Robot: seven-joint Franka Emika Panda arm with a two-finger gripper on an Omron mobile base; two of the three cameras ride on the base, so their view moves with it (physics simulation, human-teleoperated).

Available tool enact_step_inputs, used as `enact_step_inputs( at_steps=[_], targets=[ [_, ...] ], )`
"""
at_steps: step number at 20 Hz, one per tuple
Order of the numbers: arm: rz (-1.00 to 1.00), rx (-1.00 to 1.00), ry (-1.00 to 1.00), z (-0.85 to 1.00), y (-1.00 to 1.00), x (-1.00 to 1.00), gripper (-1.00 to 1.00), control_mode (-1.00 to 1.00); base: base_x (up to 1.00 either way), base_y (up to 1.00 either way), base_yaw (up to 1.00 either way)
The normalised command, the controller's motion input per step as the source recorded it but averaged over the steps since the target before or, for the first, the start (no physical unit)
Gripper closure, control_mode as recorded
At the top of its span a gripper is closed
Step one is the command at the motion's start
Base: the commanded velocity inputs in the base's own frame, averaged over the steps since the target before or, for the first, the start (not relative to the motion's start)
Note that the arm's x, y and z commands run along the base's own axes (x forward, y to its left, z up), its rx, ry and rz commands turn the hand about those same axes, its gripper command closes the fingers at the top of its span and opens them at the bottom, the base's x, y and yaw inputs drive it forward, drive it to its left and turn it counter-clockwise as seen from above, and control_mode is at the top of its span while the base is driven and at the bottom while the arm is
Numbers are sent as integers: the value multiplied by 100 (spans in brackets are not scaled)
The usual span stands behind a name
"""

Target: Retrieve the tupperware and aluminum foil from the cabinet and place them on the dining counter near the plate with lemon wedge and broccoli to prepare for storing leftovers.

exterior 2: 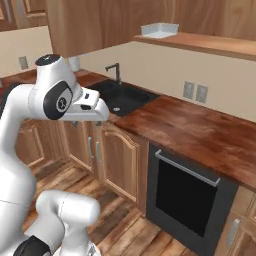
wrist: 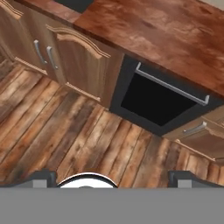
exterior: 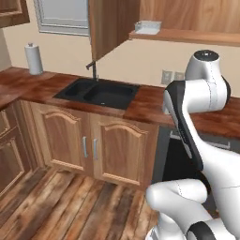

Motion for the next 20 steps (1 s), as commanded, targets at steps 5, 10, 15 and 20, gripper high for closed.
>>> enact_step_inputs(
  at_steps=[5, 10, 15, 20],
  targets=[
    [0, 0, 0, 0, 0, 0, -100, 100, 79, 47, -33],
    [0, 0, 0, 0, 0, 0, -100, 100, 50, -28, -19],
    [0, 0, 0, 0, 0, 0, -100, 100, 39, -29, -6],
    [0, 0, 0, 0, 0, 0, -100, 100, 57, 0, 0]
  ],
)
